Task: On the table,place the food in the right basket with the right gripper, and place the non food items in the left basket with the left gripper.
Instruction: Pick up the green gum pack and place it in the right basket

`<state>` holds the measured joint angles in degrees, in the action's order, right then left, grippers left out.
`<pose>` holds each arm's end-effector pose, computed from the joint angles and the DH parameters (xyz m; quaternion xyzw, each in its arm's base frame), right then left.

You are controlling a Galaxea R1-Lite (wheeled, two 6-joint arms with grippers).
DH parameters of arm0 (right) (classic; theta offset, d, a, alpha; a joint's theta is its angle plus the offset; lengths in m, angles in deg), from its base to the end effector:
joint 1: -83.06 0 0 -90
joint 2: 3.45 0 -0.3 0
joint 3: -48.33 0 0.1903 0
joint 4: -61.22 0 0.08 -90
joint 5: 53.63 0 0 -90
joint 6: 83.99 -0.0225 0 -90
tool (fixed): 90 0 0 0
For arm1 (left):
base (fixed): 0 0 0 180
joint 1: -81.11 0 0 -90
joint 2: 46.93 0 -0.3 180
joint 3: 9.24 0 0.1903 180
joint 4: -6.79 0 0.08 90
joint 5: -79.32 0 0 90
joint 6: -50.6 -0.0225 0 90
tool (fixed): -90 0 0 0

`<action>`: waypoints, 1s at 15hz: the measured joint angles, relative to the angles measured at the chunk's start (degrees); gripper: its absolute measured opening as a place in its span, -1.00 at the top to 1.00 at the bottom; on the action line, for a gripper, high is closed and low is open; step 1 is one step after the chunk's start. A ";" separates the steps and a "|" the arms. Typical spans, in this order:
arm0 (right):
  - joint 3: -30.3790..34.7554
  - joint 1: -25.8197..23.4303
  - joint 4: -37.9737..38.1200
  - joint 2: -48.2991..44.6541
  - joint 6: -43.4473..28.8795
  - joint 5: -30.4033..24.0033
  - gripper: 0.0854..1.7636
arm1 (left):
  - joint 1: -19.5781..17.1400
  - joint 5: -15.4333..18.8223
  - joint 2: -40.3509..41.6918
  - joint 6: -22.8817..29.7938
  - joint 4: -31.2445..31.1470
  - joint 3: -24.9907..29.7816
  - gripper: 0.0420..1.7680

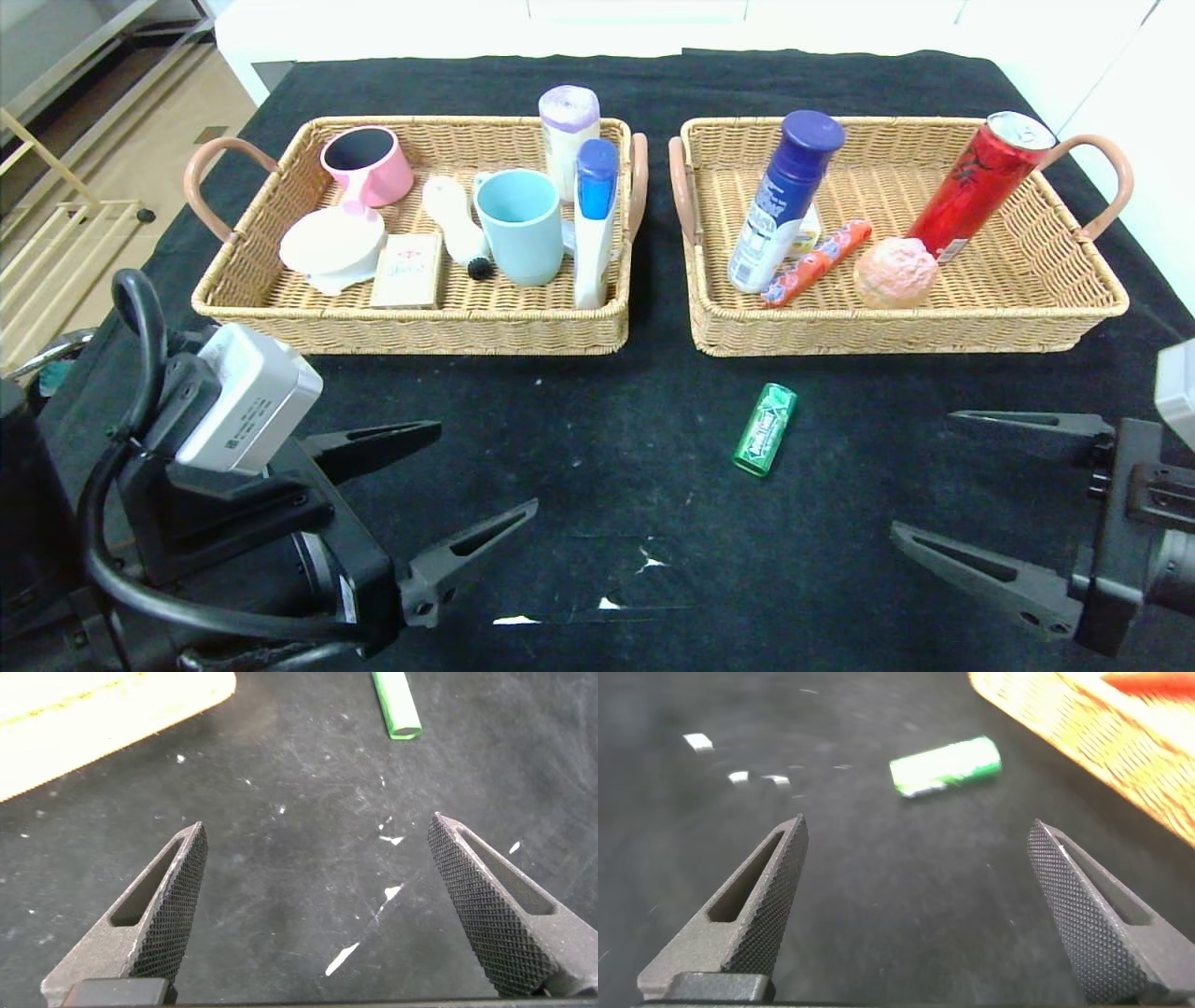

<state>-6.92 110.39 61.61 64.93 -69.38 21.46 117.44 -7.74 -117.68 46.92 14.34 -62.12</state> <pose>0.1517 0.0849 0.2119 -0.1304 0.0706 0.3698 0.9172 0.1468 -0.1094 0.2065 0.0559 0.0754 -0.3373 0.9367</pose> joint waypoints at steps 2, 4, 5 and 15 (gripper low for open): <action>-2.54 6.97 2.04 1.96 -3.97 12.17 -0.94 | -1.60 1.22 -0.17 0.02 0.00 -0.20 -0.93; -7.50 14.48 7.28 5.22 -8.77 25.38 -0.94 | -2.71 2.60 -0.20 0.11 0.01 -0.22 -0.93; -10.45 17.24 10.23 7.20 -11.91 30.39 -0.94 | -3.10 2.77 -0.17 0.07 0.01 -0.24 -0.93; -35.08 25.09 29.83 27.76 -40.97 55.65 -0.94 | -6.90 6.51 0.89 -0.04 0.17 -0.35 -0.94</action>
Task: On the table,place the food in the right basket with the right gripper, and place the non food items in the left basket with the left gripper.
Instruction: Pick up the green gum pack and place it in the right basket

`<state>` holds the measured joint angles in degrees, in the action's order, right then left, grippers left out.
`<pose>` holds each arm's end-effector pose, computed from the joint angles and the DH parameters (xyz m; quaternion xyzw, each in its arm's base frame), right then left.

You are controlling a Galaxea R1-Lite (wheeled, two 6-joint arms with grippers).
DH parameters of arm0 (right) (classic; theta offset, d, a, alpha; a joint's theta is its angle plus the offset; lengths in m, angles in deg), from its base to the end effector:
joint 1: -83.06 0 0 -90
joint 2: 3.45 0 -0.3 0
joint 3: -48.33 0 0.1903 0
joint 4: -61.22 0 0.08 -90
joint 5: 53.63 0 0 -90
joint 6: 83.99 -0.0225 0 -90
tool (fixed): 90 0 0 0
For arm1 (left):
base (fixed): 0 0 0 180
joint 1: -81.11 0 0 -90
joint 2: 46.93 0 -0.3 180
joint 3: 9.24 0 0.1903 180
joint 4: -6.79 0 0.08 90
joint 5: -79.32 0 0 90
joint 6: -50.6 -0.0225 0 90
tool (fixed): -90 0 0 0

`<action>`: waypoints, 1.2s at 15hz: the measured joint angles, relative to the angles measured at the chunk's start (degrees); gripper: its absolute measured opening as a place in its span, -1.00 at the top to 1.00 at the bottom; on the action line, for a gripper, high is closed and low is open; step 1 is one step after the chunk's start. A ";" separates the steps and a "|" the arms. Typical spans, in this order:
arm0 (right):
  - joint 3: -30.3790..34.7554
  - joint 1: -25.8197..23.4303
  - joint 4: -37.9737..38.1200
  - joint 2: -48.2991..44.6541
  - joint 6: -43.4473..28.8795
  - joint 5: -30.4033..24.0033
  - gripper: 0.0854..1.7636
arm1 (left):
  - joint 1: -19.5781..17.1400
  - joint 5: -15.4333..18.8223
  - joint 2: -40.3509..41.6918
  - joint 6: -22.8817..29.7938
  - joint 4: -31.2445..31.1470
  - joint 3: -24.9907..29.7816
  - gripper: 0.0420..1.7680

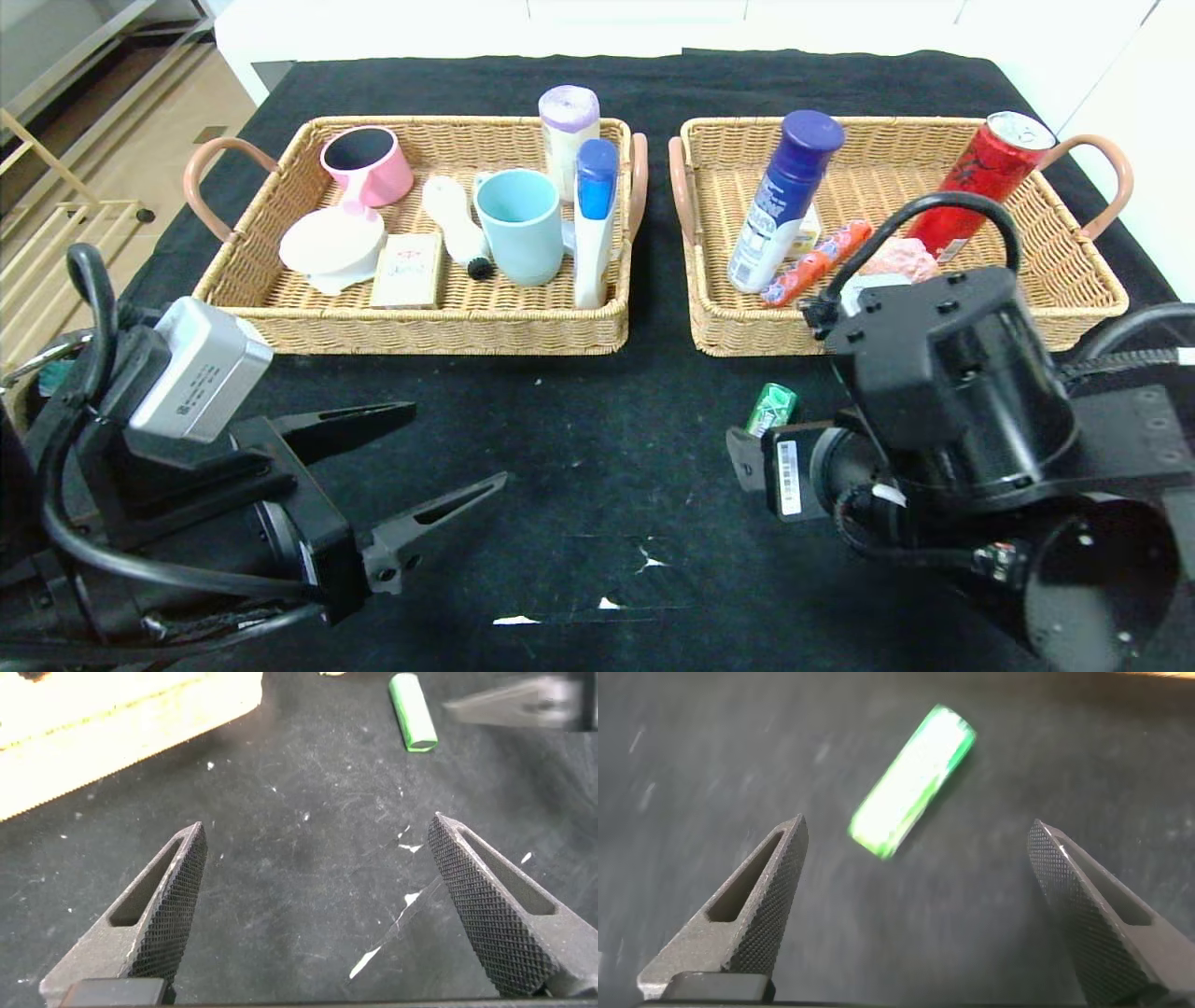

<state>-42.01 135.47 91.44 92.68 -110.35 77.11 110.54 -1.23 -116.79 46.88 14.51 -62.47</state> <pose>0.1946 0.2287 0.2220 -0.0029 0.2289 0.0457 0.9724 0.1550 -0.0917 0.2114 0.0440 0.0657 -0.3341 0.9392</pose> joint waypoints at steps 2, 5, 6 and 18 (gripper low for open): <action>-2.04 -0.79 -0.05 2.73 -2.62 3.16 -0.94 | -0.05 0.05 0.38 0.02 0.00 -0.01 -0.94; -4.46 -1.68 -0.29 5.77 -5.11 6.36 -0.94 | -0.07 0.09 0.93 0.00 0.00 -0.09 -0.94; -5.13 -1.84 -0.29 6.67 -6.49 6.56 -0.94 | -0.07 0.05 1.05 0.02 0.00 -0.11 -0.94; -7.91 -3.34 -0.32 12.13 -13.32 5.92 -0.94 | 0.11 0.09 1.56 -0.02 -0.06 -0.26 -0.94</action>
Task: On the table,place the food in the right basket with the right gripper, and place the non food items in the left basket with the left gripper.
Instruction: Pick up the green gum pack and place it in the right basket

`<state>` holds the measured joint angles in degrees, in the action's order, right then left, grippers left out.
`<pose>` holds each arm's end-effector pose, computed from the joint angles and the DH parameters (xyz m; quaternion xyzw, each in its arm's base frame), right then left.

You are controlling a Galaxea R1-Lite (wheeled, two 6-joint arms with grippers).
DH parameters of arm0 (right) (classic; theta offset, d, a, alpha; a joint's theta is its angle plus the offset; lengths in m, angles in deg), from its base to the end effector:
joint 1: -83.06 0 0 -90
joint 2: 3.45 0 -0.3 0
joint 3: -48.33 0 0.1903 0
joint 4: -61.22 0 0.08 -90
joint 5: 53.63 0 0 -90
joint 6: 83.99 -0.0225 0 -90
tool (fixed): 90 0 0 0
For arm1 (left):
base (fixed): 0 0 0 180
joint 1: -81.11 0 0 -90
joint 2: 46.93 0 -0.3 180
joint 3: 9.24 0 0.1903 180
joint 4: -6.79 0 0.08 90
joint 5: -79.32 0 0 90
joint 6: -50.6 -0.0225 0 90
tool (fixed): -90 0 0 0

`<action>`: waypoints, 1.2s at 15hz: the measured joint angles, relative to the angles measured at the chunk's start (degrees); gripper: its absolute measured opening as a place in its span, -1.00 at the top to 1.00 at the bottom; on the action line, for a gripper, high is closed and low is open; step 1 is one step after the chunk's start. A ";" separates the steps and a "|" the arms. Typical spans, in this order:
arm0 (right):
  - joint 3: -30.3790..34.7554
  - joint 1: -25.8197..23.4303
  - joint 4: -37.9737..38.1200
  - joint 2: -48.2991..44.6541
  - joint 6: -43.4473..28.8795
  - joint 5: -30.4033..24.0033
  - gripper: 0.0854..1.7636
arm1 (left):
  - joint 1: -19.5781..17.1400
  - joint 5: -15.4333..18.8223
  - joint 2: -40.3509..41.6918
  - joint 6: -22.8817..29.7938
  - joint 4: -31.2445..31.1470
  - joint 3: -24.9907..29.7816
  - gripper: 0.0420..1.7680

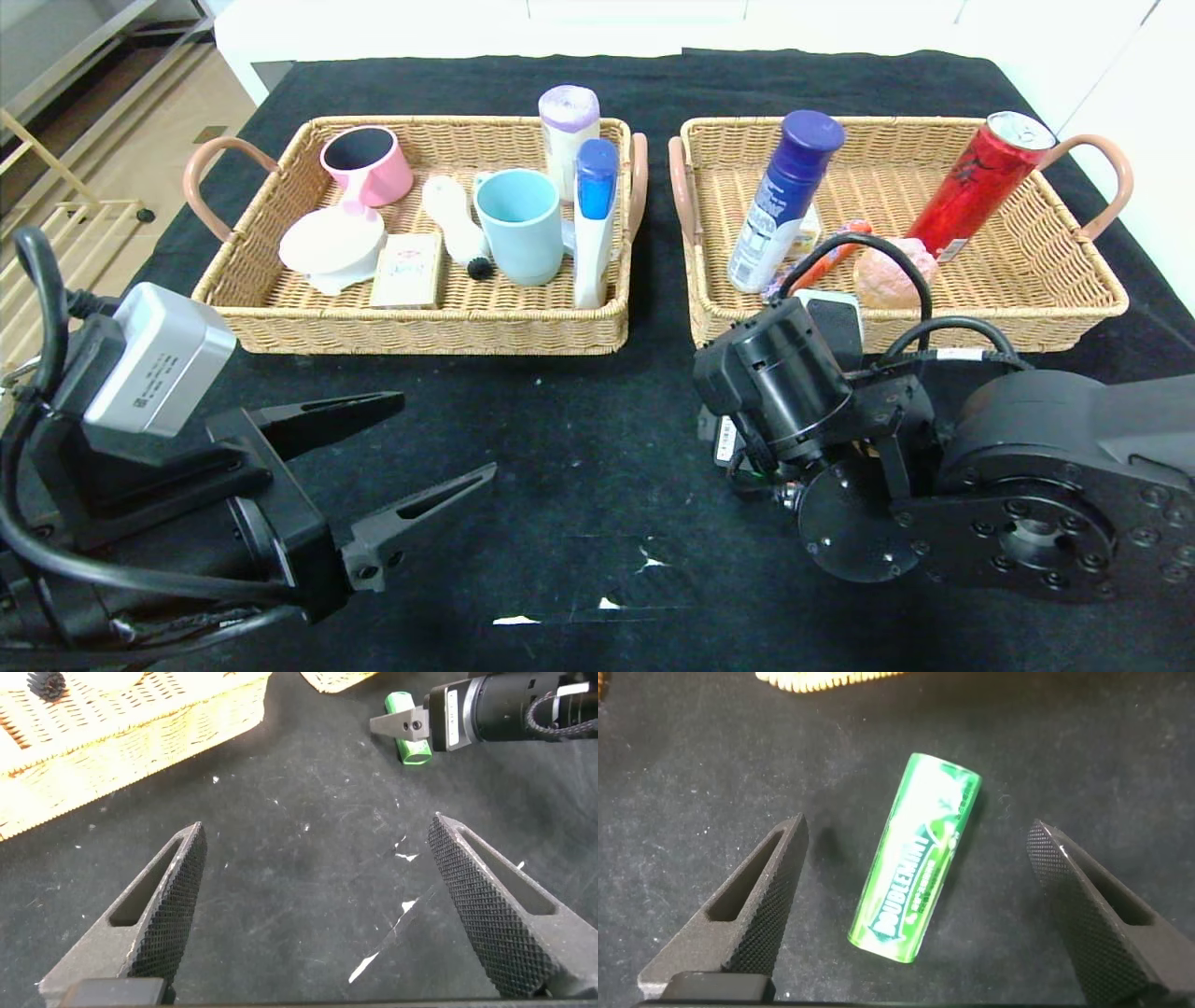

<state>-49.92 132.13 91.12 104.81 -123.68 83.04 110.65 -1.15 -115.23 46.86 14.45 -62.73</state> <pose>0.2447 0.2572 0.1906 0.0810 0.2220 -0.0592 0.9699 0.1499 -0.0892 0.2174 0.0415 0.0505 -0.3356 0.9397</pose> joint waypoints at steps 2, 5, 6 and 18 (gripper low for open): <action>0.00 -0.05 0.02 0.26 -0.10 -0.30 -0.94 | 0.04 0.05 0.00 0.02 0.00 0.05 -0.94; 0.02 -0.27 0.02 0.52 -0.10 -0.52 -0.94 | 0.09 0.09 -0.05 0.00 -0.05 0.06 -0.94; 0.05 -0.27 0.02 0.56 -0.10 -0.98 -0.94 | 0.09 0.09 -0.05 -0.02 -0.05 0.06 -0.94; 0.39 -0.22 -0.01 1.29 -0.71 -1.50 0.41 | 0.09 1.55 -0.02 -0.02 -0.02 0.33 -0.94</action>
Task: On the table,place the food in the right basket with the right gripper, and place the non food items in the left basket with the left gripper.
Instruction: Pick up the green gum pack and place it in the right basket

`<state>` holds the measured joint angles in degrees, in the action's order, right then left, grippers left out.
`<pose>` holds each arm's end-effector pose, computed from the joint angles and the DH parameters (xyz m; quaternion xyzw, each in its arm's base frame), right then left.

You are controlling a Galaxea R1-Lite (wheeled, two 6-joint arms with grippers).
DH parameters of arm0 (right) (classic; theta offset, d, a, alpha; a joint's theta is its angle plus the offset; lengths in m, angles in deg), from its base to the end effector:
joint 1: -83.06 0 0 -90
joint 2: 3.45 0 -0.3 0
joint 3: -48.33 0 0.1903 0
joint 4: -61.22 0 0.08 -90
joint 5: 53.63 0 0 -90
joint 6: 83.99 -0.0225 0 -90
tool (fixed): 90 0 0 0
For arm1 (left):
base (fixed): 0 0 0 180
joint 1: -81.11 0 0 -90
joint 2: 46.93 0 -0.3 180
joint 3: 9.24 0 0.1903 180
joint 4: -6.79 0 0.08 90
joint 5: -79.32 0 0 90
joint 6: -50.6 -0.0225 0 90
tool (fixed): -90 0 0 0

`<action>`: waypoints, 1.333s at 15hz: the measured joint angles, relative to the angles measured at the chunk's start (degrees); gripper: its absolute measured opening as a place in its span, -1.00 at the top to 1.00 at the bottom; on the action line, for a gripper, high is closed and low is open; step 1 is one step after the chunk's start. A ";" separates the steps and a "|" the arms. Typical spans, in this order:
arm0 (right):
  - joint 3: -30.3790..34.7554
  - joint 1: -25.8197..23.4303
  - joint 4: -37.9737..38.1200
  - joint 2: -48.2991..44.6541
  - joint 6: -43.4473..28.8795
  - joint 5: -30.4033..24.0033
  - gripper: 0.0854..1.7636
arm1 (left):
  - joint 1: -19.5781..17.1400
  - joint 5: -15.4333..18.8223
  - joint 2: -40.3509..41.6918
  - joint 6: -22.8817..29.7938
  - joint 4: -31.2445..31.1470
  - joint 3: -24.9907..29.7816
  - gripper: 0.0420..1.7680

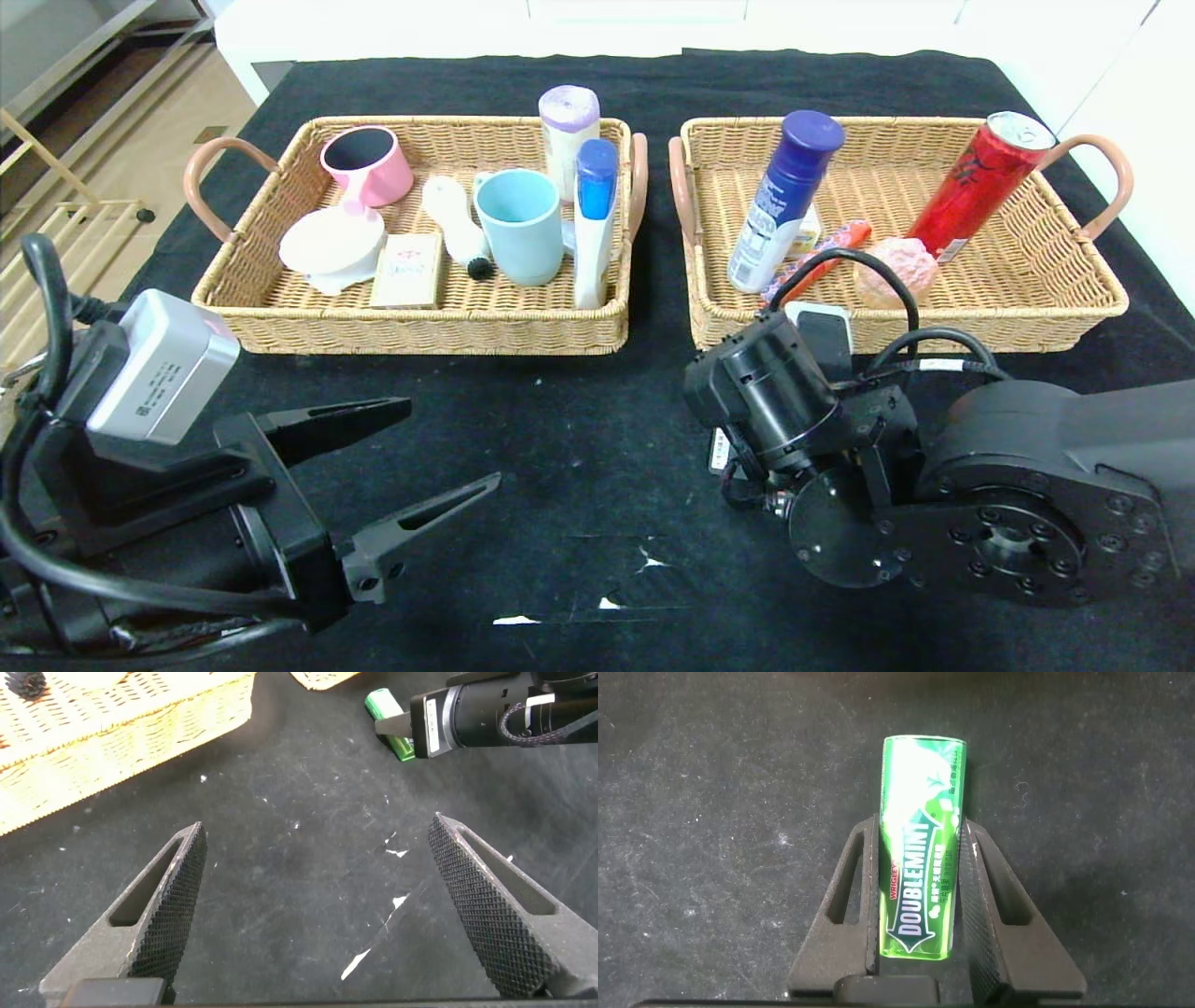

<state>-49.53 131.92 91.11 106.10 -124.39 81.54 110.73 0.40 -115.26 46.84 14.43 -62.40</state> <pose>0.2478 0.2595 0.1805 0.0790 0.2375 -0.0553 0.9666 0.1492 -0.0898 0.2156 0.0413 0.0534 -0.3489 0.9347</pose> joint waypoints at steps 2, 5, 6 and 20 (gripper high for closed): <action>0.02 0.00 -0.02 0.09 0.00 0.04 0.41 | 0.00 0.00 0.00 0.00 0.00 0.00 -0.94; 0.13 -0.07 0.01 0.12 -0.15 0.04 0.41 | 0.00 0.00 -0.02 0.00 0.00 0.00 -0.94; 0.16 -0.07 0.04 0.12 -0.23 0.00 0.41 | 0.00 0.00 -0.02 0.00 0.00 0.00 -0.94; 0.20 -0.35 0.61 -8.05 12.09 0.43 0.41 | -0.27 -0.06 -0.41 0.11 0.09 -0.35 -0.94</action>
<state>-49.33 131.56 91.72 98.06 -112.29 81.96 110.47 0.34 -115.67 46.95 14.51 -62.75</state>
